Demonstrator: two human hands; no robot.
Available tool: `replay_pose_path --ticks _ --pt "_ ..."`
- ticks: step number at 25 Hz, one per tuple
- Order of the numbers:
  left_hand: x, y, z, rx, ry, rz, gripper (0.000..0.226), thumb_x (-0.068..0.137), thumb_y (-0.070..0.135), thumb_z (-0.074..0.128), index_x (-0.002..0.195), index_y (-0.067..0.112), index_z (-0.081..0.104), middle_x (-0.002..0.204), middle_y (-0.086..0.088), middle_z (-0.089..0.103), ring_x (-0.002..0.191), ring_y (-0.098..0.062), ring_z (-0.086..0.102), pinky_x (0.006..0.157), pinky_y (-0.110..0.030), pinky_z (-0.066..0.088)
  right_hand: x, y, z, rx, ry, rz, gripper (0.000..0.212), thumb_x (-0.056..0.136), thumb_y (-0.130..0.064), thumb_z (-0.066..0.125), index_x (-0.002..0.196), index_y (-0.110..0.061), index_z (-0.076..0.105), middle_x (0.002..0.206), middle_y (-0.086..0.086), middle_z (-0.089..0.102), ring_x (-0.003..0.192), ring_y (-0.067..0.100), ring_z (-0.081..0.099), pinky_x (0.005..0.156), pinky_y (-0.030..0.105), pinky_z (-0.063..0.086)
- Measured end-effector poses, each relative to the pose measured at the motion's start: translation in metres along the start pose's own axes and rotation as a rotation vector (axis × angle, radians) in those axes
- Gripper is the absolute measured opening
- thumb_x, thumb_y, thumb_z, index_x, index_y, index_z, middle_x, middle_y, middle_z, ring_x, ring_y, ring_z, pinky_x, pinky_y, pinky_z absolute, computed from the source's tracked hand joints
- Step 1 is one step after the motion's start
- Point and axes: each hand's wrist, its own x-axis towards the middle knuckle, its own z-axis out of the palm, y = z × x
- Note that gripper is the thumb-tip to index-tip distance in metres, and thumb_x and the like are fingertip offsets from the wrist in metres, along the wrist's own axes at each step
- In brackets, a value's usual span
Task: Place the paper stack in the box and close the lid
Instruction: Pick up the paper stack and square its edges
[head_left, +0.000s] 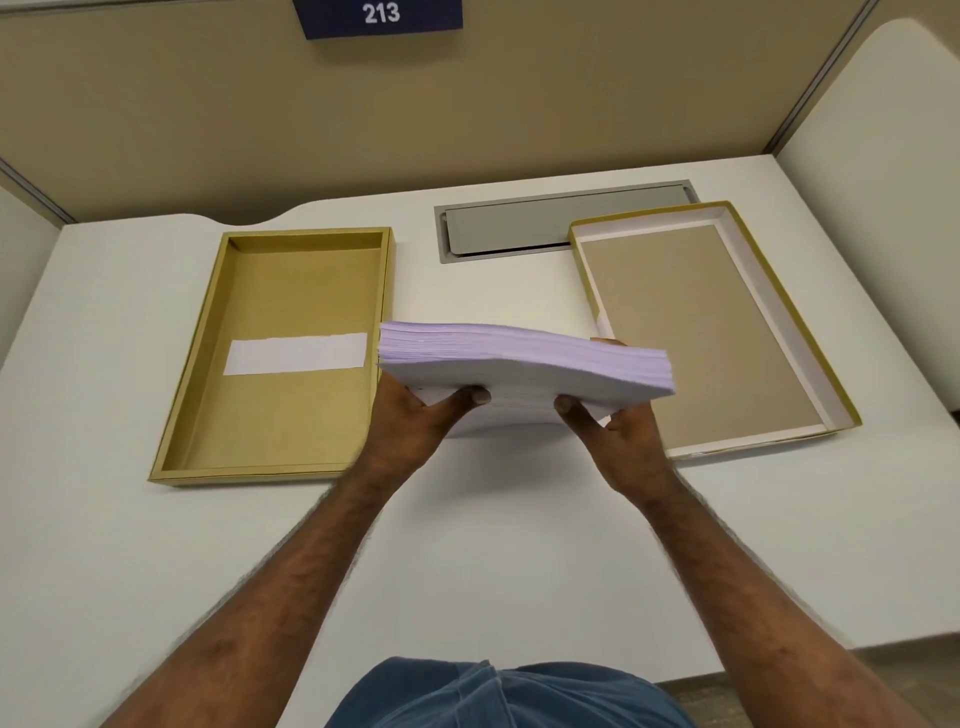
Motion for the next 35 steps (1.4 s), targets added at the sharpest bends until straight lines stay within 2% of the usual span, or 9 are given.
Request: replay_pose_path --ticks 6,9,11,15,18,21,25,28,35 --pt "0.017 -0.002 0.005 -0.054 0.008 0.018 0.052 0.072 0.048 0.093 0.116 0.032 0.071 0.108 0.018 0.079 0.104 -0.003 0.074 0.083 -0.018 0.056 0.003 0.001 0.013 0.055 0.066 0.084 0.034 0.085 -0.051 0.086 0.118 -0.05 0.076 0.114 -0.026 0.08 0.112 -0.003 0.073 0.093 0.016 0.056" --pt "0.033 0.004 0.012 -0.142 0.055 0.038 0.052 0.075 0.035 0.094 0.117 0.019 0.069 0.107 0.006 0.079 0.1 -0.012 0.076 0.08 -0.028 0.061 0.02 -0.011 0.02 0.152 0.125 0.103 0.024 0.087 -0.033 0.087 0.11 -0.033 0.08 0.106 -0.019 0.084 0.1 -0.001 0.078 0.085 0.018 0.06" --pt "0.038 0.01 0.012 -0.16 0.097 0.075 0.053 0.074 0.033 0.095 0.118 0.024 0.067 0.109 0.005 0.079 0.099 -0.014 0.077 0.077 -0.028 0.063 0.025 -0.018 0.018 0.18 0.123 0.06 0.022 0.091 -0.023 0.086 0.111 -0.032 0.081 0.109 -0.016 0.084 0.101 0.002 0.079 0.085 0.019 0.062" --pt "0.025 -0.008 0.013 -0.135 0.046 0.158 0.055 0.079 0.025 0.093 0.123 0.013 0.062 0.11 0.011 0.076 0.101 -0.005 0.073 0.079 -0.019 0.059 0.013 -0.015 0.007 0.116 0.087 0.045 0.03 0.085 -0.052 0.087 0.112 -0.042 0.081 0.108 -0.019 0.083 0.102 -0.001 0.076 0.086 0.021 0.062" --pt "0.012 -0.02 0.012 -0.078 0.033 0.058 0.071 0.074 0.037 0.093 0.13 0.013 0.056 0.113 0.014 0.073 0.104 -0.012 0.072 0.081 -0.031 0.063 0.006 0.002 0.007 0.069 0.09 0.12 0.052 0.081 -0.044 0.091 0.125 -0.022 0.075 0.113 -0.006 0.082 0.108 0.009 0.077 0.096 0.036 0.065" --pt "0.01 -0.027 0.006 -0.002 -0.009 0.086 0.076 0.076 0.05 0.09 0.135 0.021 0.052 0.117 0.02 0.07 0.109 -0.011 0.071 0.082 -0.025 0.062 0.007 0.007 0.002 -0.001 0.018 0.079 0.063 0.079 -0.043 0.088 0.134 -0.025 0.063 0.123 -0.003 0.076 0.115 0.013 0.073 0.094 0.026 0.061" --pt "0.004 -0.033 -0.006 0.101 -0.066 0.081 0.067 0.081 0.049 0.088 0.137 0.036 0.053 0.121 0.022 0.07 0.114 -0.007 0.071 0.084 -0.019 0.06 0.002 0.012 -0.01 -0.025 -0.096 0.099 0.051 0.093 -0.035 0.08 0.14 -0.03 0.061 0.126 -0.017 0.075 0.12 0.013 0.072 0.098 0.031 0.062" --pt "0.001 -0.036 -0.008 0.114 -0.109 0.035 0.062 0.086 0.043 0.085 0.136 0.016 0.059 0.12 0.017 0.074 0.113 -0.01 0.071 0.086 -0.026 0.062 0.004 0.013 -0.017 -0.045 -0.156 0.119 0.037 0.097 -0.029 0.078 0.131 -0.041 0.07 0.127 -0.012 0.078 0.122 0.016 0.073 0.105 0.041 0.06" --pt "0.003 -0.032 -0.008 0.102 -0.144 0.099 0.052 0.095 0.024 0.079 0.139 0.009 0.057 0.122 0.015 0.069 0.115 -0.008 0.067 0.086 -0.015 0.055 0.004 0.002 -0.021 -0.075 -0.178 0.112 0.033 0.099 -0.047 0.075 0.132 -0.047 0.069 0.126 -0.019 0.077 0.12 0.005 0.072 0.095 0.017 0.057"
